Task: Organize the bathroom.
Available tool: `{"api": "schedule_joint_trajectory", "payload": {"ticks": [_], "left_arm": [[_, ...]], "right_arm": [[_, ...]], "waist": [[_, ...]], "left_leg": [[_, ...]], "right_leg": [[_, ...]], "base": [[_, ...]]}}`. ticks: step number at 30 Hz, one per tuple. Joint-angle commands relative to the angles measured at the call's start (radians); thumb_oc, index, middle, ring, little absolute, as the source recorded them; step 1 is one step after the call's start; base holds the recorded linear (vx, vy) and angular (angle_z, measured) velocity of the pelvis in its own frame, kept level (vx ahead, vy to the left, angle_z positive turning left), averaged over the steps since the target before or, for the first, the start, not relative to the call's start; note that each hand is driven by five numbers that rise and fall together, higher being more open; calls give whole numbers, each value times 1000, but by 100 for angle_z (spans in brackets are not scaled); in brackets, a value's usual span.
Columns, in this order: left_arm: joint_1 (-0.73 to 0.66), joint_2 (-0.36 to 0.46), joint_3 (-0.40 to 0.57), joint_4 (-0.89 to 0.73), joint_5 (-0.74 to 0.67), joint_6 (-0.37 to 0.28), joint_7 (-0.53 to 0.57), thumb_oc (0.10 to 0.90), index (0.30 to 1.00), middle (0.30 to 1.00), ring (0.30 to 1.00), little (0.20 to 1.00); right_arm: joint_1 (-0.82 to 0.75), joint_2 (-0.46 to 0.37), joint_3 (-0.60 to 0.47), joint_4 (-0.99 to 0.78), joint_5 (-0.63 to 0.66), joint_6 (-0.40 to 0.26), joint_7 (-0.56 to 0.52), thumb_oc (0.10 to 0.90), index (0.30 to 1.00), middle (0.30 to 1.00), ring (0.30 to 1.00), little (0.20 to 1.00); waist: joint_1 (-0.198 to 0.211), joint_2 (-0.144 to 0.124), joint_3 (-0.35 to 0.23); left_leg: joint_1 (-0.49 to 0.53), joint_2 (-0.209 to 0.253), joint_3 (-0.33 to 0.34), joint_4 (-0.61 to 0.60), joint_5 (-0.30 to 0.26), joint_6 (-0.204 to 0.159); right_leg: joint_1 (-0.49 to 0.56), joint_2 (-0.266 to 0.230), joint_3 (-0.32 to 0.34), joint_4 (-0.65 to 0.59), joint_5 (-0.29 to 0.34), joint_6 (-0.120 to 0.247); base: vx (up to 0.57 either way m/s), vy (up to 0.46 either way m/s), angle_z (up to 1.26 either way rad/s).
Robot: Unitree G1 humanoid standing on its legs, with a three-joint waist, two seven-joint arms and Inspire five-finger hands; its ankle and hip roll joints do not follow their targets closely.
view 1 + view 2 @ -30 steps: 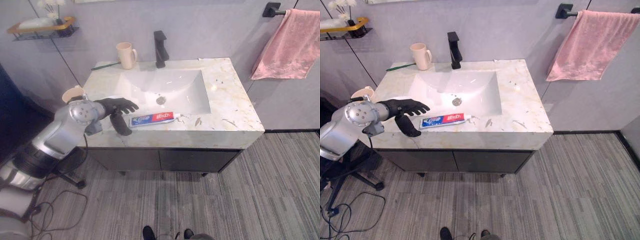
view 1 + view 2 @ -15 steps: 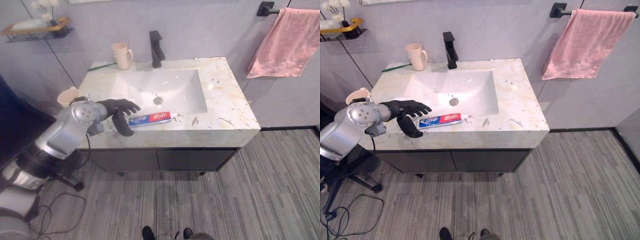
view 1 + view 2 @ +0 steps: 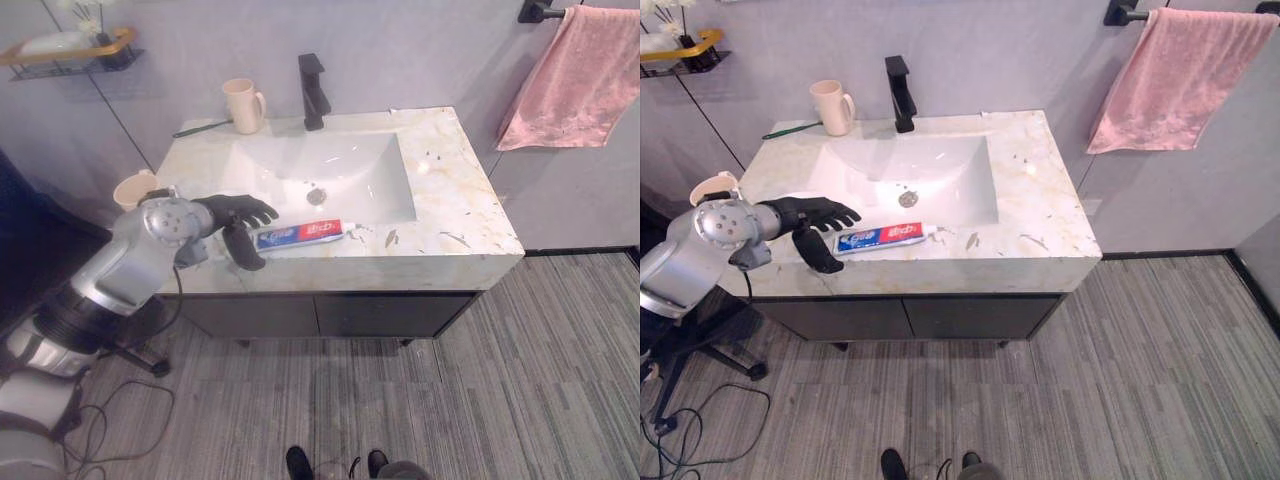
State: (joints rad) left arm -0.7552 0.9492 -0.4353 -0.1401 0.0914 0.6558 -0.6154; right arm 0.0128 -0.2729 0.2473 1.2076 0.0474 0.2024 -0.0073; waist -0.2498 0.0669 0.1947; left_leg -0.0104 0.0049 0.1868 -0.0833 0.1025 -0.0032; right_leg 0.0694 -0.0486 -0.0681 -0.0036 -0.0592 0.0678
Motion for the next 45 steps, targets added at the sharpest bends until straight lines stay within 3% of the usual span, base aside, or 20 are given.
{"api": "schedule_joint_trajectory", "payload": {"ticks": [1, 16, 45], "left_arm": [[-166, -16, 109, -4, 107, -37, 30, 800, 900, 900, 900, 900], [-177, -22, 97, -4, 169, -32, -36, 800, 900, 900, 900, 900], [-184, -41, 79, 8, 202, -36, -60, 800, 900, 900, 900, 900]], "right_arm": [[36, -65, 19, -11, 14, -1, -4, 800, 900, 900, 900, 900], [37, -67, 15, -21, 21, 0, -7, 800, 900, 900, 900, 900], [28, -85, 14, -39, 35, -1, -16, 800, 900, 900, 900, 900]], "waist": [[7, 6, -83], [1, 11, -75], [-10, 30, -53]], "left_leg": [[-74, 53, -94, 150, -82, -47], [-85, 49, -95, 154, -80, -48], [-111, 44, -92, 158, -71, -51]], "right_leg": [[-71, -17, -73, 87, 21, 80], [-78, -18, -73, 86, 21, 79], [-98, -24, -73, 87, 21, 77]], "base": [[0, 0, 0], [0, 0, 0], [0, 2, -1]]}}
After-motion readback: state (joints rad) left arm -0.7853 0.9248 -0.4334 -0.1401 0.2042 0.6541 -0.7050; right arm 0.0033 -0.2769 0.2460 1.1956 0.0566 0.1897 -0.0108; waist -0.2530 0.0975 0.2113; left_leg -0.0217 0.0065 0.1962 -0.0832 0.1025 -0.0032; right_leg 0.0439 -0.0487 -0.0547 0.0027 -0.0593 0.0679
